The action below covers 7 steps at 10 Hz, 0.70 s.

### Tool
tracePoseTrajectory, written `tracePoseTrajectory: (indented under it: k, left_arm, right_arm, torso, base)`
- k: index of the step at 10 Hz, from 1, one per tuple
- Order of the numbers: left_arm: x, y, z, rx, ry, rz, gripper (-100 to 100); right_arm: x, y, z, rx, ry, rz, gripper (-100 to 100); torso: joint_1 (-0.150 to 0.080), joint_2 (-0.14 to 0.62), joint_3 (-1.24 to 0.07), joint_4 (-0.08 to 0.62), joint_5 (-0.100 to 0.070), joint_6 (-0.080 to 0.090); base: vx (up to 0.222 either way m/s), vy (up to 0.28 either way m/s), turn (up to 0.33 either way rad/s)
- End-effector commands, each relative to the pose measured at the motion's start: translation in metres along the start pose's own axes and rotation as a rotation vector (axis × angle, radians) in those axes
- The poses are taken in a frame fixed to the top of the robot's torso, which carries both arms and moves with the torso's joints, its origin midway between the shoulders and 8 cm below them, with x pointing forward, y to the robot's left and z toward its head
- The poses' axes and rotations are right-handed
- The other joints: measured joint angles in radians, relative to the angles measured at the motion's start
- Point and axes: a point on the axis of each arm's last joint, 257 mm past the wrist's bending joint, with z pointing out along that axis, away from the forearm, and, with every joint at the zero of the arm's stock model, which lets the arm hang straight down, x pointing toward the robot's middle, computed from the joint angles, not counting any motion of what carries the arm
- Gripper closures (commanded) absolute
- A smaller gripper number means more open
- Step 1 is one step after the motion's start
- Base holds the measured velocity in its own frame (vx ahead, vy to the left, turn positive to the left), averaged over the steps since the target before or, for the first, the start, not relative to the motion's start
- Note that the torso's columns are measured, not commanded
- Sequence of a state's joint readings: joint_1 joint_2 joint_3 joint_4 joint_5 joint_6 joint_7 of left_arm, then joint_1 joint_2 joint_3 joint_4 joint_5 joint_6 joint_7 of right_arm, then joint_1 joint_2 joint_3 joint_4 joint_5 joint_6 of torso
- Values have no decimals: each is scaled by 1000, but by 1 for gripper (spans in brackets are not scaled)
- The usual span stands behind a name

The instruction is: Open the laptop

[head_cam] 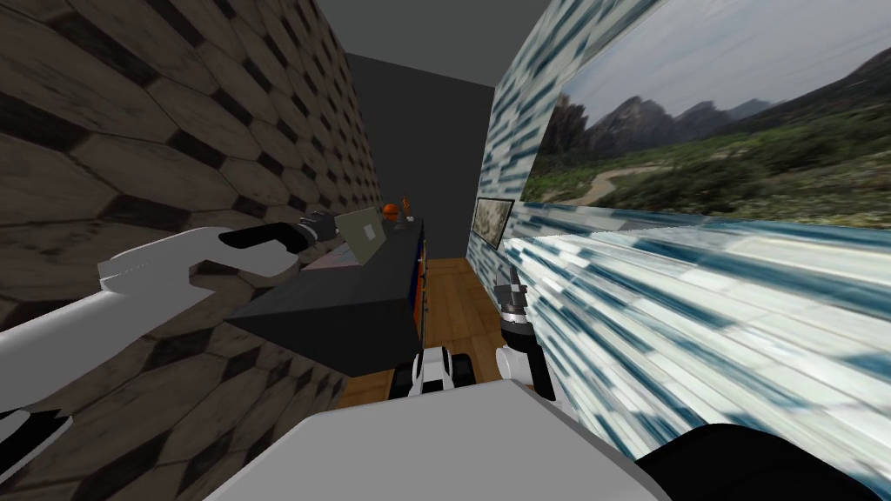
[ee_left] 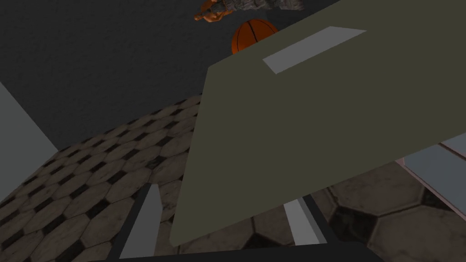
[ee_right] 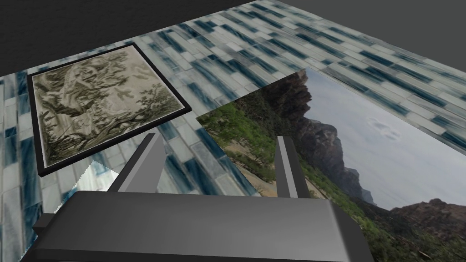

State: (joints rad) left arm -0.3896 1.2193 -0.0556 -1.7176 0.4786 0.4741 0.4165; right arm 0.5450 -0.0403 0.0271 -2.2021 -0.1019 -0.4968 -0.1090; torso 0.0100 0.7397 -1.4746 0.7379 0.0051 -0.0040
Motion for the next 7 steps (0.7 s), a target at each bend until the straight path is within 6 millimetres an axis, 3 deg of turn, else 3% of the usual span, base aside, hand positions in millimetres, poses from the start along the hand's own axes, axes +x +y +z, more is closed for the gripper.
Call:
tracePoseTrajectory:
  k: [1,3,7]
  left_arm:
    - [-5,6,5,3,-6,-169,100]
    - [-4,-1,5,17,-3,-173,100]
    - [-2,29,15,13,-6,-389,100]
  right_arm:
    - [0,0,0,0,0,0,0]
    - [0,0,0,0,0,0,0]
    - [0,0,0,0,0,0,0]
  torso:
    - [0,-2,-1,-1,1,-1]
    - [-1,-4,-2,-3,1,0]
    - [-7,-7,-4,-3,-3,5]
  base:
    - [-40,126,12]
    - [-19,85,7]
    - [-23,82,7]
